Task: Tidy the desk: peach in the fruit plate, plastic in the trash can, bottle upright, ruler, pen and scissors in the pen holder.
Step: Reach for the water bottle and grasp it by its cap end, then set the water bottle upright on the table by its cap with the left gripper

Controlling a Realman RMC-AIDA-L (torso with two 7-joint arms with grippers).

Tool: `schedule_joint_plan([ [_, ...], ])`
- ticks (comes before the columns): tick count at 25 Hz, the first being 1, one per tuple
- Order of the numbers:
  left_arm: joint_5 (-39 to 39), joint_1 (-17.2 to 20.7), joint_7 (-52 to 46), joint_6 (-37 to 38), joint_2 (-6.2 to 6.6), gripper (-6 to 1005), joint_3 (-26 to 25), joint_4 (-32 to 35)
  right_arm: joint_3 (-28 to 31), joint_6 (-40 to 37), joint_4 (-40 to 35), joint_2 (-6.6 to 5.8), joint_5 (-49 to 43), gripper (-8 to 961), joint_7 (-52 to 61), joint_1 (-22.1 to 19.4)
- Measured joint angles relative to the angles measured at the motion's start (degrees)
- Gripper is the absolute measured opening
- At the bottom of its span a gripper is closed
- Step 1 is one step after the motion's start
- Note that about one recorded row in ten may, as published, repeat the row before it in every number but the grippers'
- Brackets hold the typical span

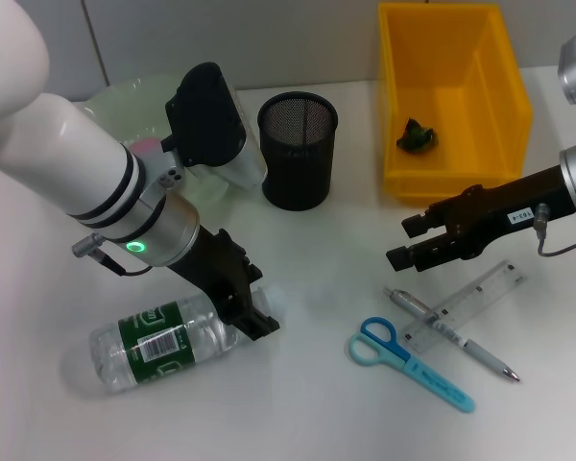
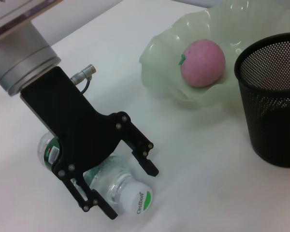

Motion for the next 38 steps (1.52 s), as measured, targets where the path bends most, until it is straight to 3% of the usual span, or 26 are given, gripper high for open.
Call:
schedule_joint_plan([
  [7, 0.0, 0.1, -0.2, -0.4, 0.00, 752, 0.2, 0.0, 0.0, 0.0, 0.1, 0.00, 0.0, 725, 0.0, 0.0],
  [12, 0.0, 0.2, -0.2, -0.4, 0.00, 606, 0.2, -0.2, 0.0, 0.0, 0.1, 0.00, 0.0, 725, 0.0, 0.0],
  [26, -0.1, 0.0, -1.5, 0.1, 0.00, 467, 0.0, 0.0, 0.0, 0.2, 0.1, 0.00, 0.0, 724, 0.0, 0.0],
  [37, -0.4, 0.0, -2.4, 3.4, 0.26, 449, -4.2, 1.9, 0.0, 0.4, 0.1, 0.00, 0.0, 724, 0.0, -0.4],
  [38, -0.3, 0.0, -2.4, 4.7, 0.43, 449, -6.8, 2.0, 0.0, 0.4, 0.1, 0.00, 0.0, 725, 0.0, -0.4],
])
